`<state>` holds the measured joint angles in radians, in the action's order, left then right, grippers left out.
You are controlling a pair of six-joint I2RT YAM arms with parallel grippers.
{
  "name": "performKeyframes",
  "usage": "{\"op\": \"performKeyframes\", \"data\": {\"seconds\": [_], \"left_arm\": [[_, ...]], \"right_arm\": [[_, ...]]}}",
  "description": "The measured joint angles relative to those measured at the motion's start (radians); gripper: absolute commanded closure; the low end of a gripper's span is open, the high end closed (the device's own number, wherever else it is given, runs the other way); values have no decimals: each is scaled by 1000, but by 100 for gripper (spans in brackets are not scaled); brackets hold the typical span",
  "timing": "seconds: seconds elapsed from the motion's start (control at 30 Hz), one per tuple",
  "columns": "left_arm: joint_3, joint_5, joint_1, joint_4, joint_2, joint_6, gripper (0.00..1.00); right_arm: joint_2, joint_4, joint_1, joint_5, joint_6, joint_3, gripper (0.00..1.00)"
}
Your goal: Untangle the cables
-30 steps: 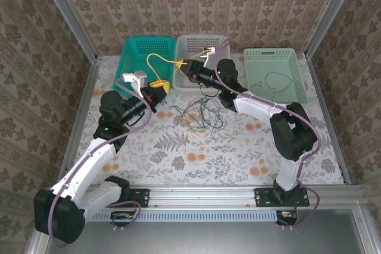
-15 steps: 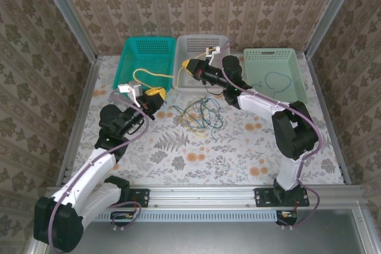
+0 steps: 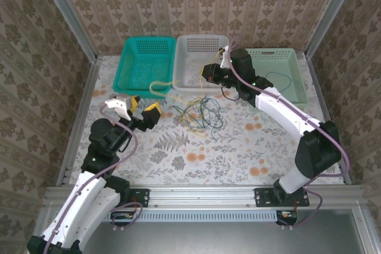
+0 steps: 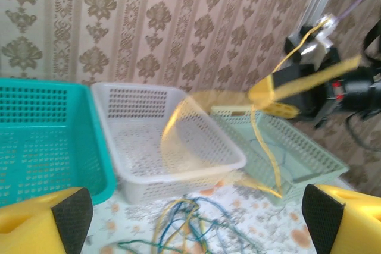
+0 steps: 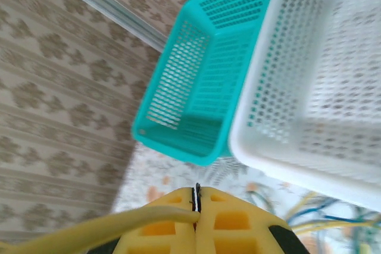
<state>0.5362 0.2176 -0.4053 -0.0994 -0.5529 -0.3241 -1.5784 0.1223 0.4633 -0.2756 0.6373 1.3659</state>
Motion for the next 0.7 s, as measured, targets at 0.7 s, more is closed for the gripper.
{"op": "performKeyframes", "data": {"seconds": [0.7], "left_arm": [[273, -174, -257, 351, -341, 381, 15]], "right_arm": [[10, 492, 53, 337, -328, 108, 100]]}}
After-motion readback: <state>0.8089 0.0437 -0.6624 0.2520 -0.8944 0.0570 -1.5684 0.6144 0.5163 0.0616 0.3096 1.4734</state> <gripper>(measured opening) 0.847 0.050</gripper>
